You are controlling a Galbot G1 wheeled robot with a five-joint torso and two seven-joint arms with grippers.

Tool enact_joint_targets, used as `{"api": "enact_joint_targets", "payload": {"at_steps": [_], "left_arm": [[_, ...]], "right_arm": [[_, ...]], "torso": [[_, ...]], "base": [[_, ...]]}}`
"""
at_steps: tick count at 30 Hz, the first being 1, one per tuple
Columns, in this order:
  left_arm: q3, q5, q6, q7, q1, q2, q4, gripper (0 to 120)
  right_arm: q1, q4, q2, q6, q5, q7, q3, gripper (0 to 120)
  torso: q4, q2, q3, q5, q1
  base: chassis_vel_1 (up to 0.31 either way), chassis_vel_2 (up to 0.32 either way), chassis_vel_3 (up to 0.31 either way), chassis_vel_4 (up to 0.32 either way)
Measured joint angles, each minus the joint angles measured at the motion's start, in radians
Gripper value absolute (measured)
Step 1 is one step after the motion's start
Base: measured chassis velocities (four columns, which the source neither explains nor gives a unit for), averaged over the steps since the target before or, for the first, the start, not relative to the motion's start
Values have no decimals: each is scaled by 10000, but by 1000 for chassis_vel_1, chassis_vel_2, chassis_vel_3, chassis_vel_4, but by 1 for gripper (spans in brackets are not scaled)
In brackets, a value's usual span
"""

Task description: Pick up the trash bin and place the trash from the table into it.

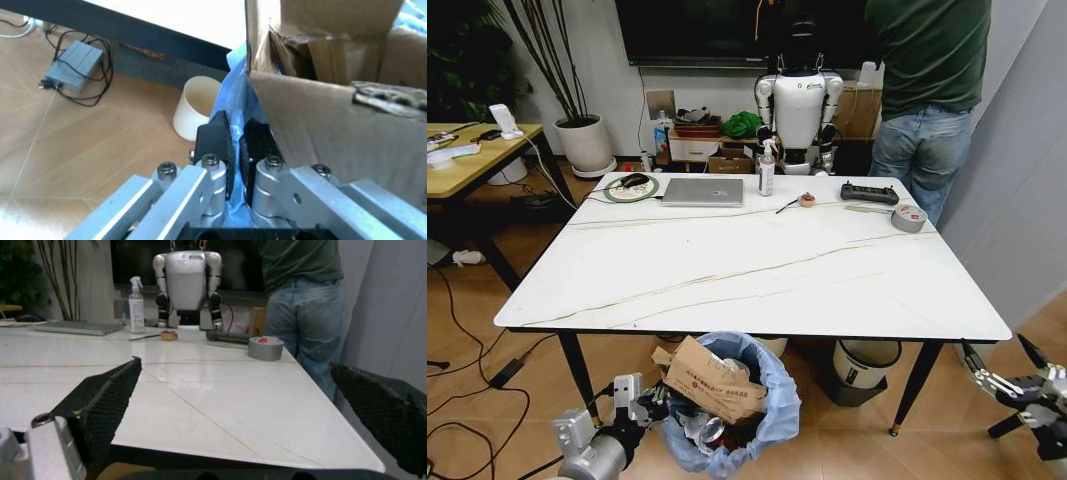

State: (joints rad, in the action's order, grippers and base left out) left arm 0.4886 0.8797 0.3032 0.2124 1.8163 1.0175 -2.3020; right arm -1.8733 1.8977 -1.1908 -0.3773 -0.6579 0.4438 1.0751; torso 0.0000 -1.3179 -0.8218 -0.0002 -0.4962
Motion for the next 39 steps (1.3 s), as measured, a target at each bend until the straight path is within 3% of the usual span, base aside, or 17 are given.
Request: {"api": "enact_joint_targets", "payload": {"at_steps": [15,22,39], "left_arm": [[97,-480,-213,-5,296,-143,332,0],[119,-936,-282,557,345,-170,288,0],[136,-1233,-440,1002,277,227,217,0]], "right_arm": [[70,-9,54,10,-50,2,-68,100],[82,-9,68,19,-59,-7,-87,100],[94,-5,82,28,-72,-18,-105,100]], "torso": [[1,0,-1,0,-1],[0,2,-1,2,-1],[2,2,-1,4,-1]], "base": [[0,0,0,0],[0,0,0,0],[0,0,0,0]]}}
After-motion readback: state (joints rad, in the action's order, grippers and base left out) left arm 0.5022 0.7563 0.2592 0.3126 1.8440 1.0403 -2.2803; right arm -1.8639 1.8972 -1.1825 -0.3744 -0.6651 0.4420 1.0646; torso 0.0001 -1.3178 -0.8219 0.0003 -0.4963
